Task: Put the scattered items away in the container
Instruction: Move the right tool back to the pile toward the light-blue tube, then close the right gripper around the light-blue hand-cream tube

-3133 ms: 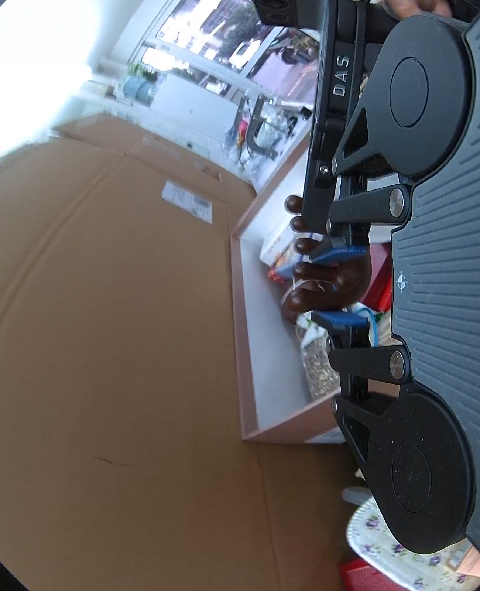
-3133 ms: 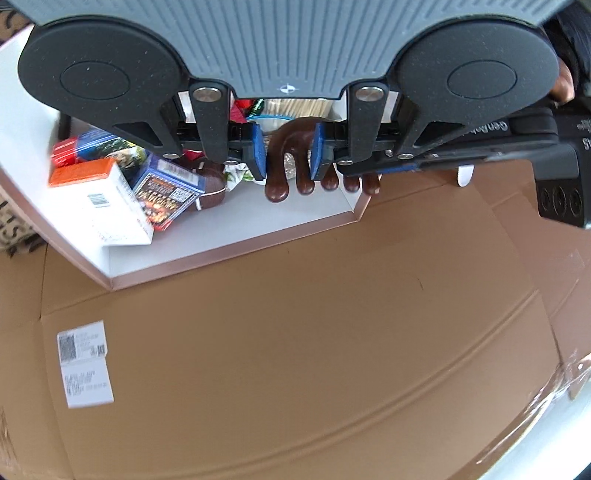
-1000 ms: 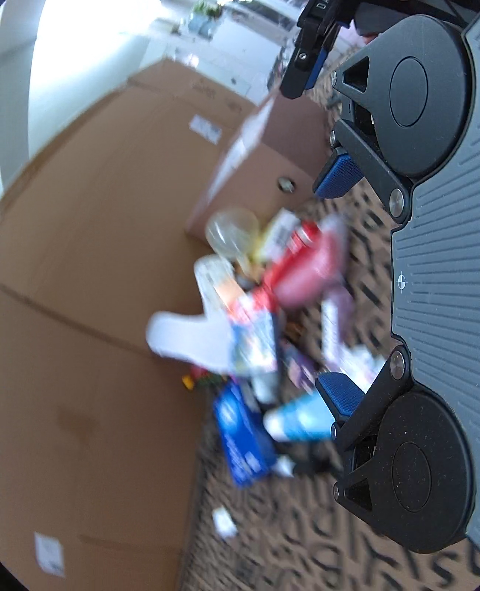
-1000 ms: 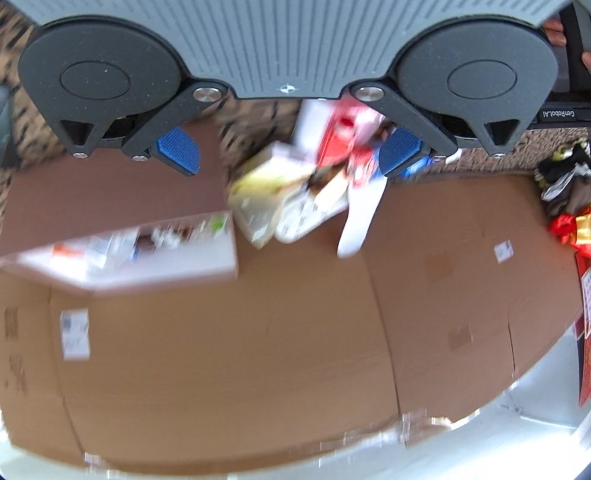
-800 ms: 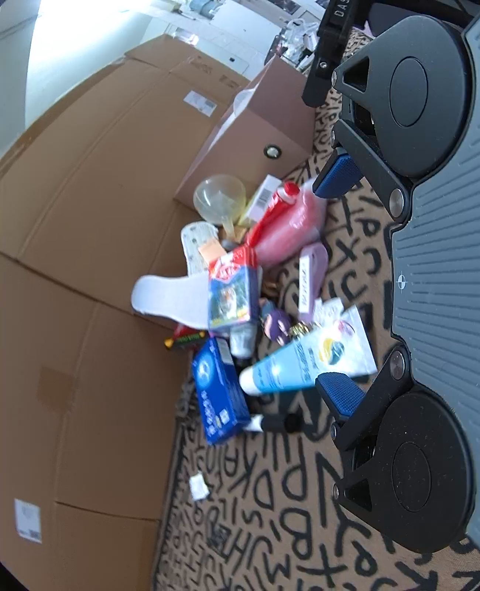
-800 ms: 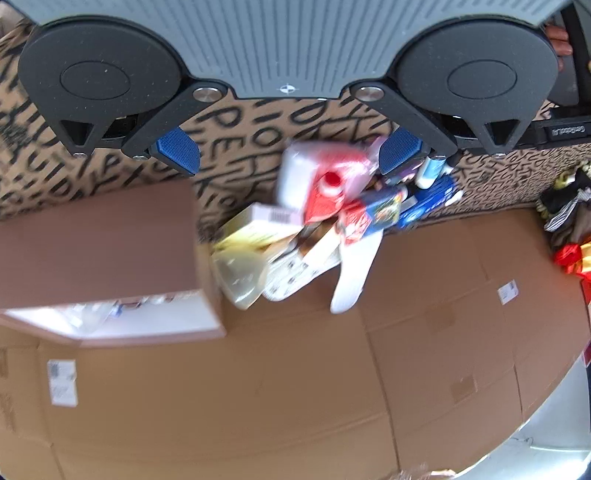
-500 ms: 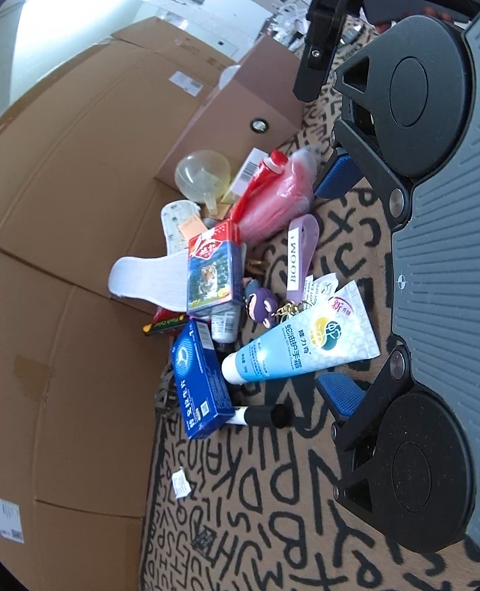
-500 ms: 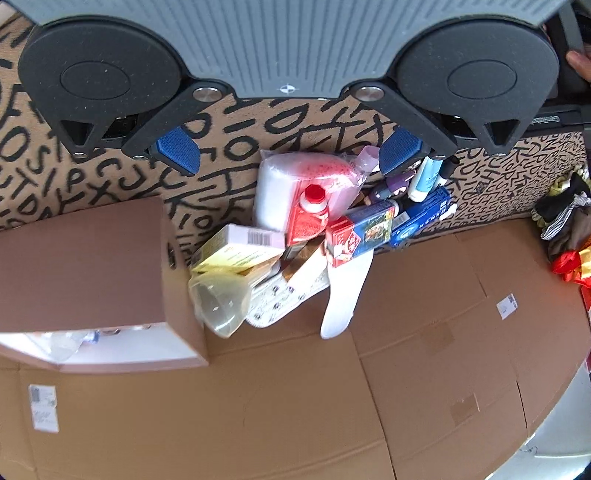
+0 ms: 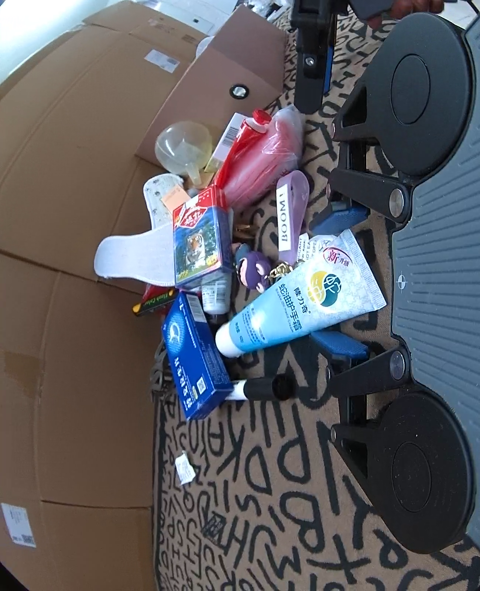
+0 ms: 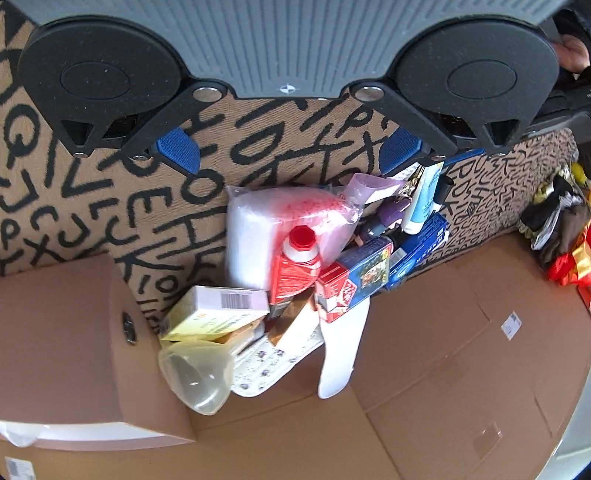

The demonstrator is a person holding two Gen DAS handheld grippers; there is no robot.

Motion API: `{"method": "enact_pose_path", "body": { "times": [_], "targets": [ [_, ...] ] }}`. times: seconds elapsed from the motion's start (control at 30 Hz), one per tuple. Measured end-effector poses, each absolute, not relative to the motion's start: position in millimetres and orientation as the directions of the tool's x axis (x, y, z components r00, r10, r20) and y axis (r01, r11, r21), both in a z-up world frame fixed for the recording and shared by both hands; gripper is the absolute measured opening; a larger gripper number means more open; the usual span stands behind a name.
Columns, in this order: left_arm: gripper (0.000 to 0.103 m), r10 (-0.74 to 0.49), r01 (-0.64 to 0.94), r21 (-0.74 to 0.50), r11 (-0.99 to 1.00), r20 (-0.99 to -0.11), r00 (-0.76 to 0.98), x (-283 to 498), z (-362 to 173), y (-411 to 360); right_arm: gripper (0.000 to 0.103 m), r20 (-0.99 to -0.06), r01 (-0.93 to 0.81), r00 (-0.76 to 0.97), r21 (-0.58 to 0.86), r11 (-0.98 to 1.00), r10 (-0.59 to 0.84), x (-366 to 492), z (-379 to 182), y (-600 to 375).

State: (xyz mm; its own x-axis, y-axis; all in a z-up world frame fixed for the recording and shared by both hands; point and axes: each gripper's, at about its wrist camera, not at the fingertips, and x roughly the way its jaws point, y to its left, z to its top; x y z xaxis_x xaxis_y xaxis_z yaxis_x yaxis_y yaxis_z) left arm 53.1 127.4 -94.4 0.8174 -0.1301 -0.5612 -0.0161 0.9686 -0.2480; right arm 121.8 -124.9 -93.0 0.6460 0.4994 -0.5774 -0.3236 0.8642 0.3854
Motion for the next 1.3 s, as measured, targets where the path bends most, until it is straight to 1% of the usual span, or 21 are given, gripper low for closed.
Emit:
{"method": "enact_pose_path", "body": {
  "times": [0.13, 0.2, 0.23, 0.3, 0.33, 0.4, 0.53, 0.57, 0.6, 0.67, 0.7, 0.73, 0.77, 0.8, 0.87, 1.03, 1.1, 1.2, 1.23, 1.27, 1.3],
  "targets": [
    [0.048, -0.127, -0.028, -0.255, 0.966, -0.57, 0.812, 50, -93, 132, 0.096, -0.583, -0.383, 0.646, 0.313, 0.869, 0.494, 118, -93, -108],
    [0.047, -0.137, -0.027, -0.269, 0.963, -0.573, 0.808, 47, -92, 137, 0.082, -0.587, -0.42, 0.639, 0.275, 0.865, 0.497, 115, -91, -99],
    [0.046, -0.141, -0.027, -0.274, 0.961, -0.574, 0.807, 45, -91, 139, 0.079, -0.59, -0.439, 0.633, 0.259, 0.86, 0.501, 114, -90, -95],
    [0.044, -0.139, -0.028, -0.272, 0.962, -0.575, 0.807, 40, -91, 142, 0.063, -0.593, -0.477, 0.616, 0.243, 0.845, 0.518, 112, -89, -88],
    [0.044, -0.137, -0.027, -0.266, 0.964, -0.576, 0.806, 38, -91, 144, 0.06, -0.595, -0.495, 0.606, 0.236, 0.836, 0.527, 111, -88, -84],
    [0.043, -0.134, -0.025, -0.258, 0.966, -0.579, 0.804, 34, -90, 145, 0.056, -0.598, -0.524, 0.588, 0.232, 0.82, 0.545, 110, -88, -77],
    [0.045, -0.137, -0.024, -0.264, 0.964, -0.575, 0.806, 30, -92, 148, 0.052, -0.611, -0.551, 0.563, 0.224, 0.804, 0.557, 110, -91, -63],
    [0.049, -0.137, -0.026, -0.268, 0.963, -0.572, 0.809, 29, -93, 149, 0.051, -0.612, -0.555, 0.56, 0.223, 0.801, 0.559, 110, -92, -61],
    [0.057, -0.14, -0.027, -0.276, 0.961, -0.568, 0.811, 28, -94, 150, 0.05, -0.612, -0.56, 0.559, 0.219, 0.799, 0.56, 110, -92, -58],
    [0.056, -0.146, -0.026, -0.286, 0.958, -0.562, 0.814, 27, -95, 152, 0.048, -0.613, -0.568, 0.556, 0.213, 0.795, 0.561, 111, -91, -54],
    [0.055, -0.148, -0.019, -0.28, 0.96, -0.563, 0.813, 27, -95, 152, 0.046, -0.614, -0.571, 0.555, 0.209, 0.794, 0.561, 111, -91, -51],
    [0.05, -0.151, -0.012, -0.274, 0.962, -0.563, 0.812, 26, -94, 152, 0.045, -0.615, -0.575, 0.554, 0.206, 0.792, 0.561, 111, -91, -49],
    [0.039, -0.158, -0.004, -0.276, 0.961, -0.563, 0.811, 25, -95, 152, 0.043, -0.616, -0.577, 0.552, 0.204, 0.791, 0.562, 111, -91, -48],
    [0.036, -0.166, 0.004, -0.278, 0.961, -0.562, 0.81, 24, -95, 153, 0.04, -0.615, -0.583, 0.547, 0.206, 0.786, 0.568, 112, -91, -45],
    [0.025, -0.181, 0.019, -0.283, 0.959, -0.561, 0.808, 21, -95, 155, 0.037, -0.614, -0.594, 0.534, 0.217, 0.775, 0.581, 113, -91, -41],
    [0.019, -0.22, 0.056, -0.295, 0.954, -0.558, 0.8, 16, -96, 159, 0.037, -0.614, -0.618, 0.507, 0.23, 0.752, 0.605, 113, -93, -28],
    [0.018, -0.268, 0.097, -0.318, 0.943, -0.556, 0.786, 13, -96, 157, 0.037, -0.613, -0.624, 0.498, 0.237, 0.744, 0.613, 112, -92, -25],
    [0.02, -0.297, 0.105, -0.352, 0.93, -0.551, 0.78, 11, -98, 159, 0.037, -0.612, -0.629, 0.489, 0.245, 0.738, 0.621, 111, -90, -23],
    [0.026, -0.298, 0.093, -0.37, 0.924, -0.548, 0.781, 11, -98, 162, 0.037, -0.612, -0.63, 0.487, 0.247, 0.736, 0.623, 111, -89, -22],
    [0.035, -0.299, 0.081, -0.387, 0.919, -0.546, 0.783, 11, -98, 165, 0.037, -0.612, -0.632, 0.487, 0.246, 0.735, 0.623, 110, -89, -22],
    [0.048, -0.296, 0.055, -0.416, 0.908, -0.54, 0.788, 11, -97, 172, 0.037, -0.612, -0.635, 0.487, 0.242, 0.734, 0.623, 109, -88, -22]
  ]
}}
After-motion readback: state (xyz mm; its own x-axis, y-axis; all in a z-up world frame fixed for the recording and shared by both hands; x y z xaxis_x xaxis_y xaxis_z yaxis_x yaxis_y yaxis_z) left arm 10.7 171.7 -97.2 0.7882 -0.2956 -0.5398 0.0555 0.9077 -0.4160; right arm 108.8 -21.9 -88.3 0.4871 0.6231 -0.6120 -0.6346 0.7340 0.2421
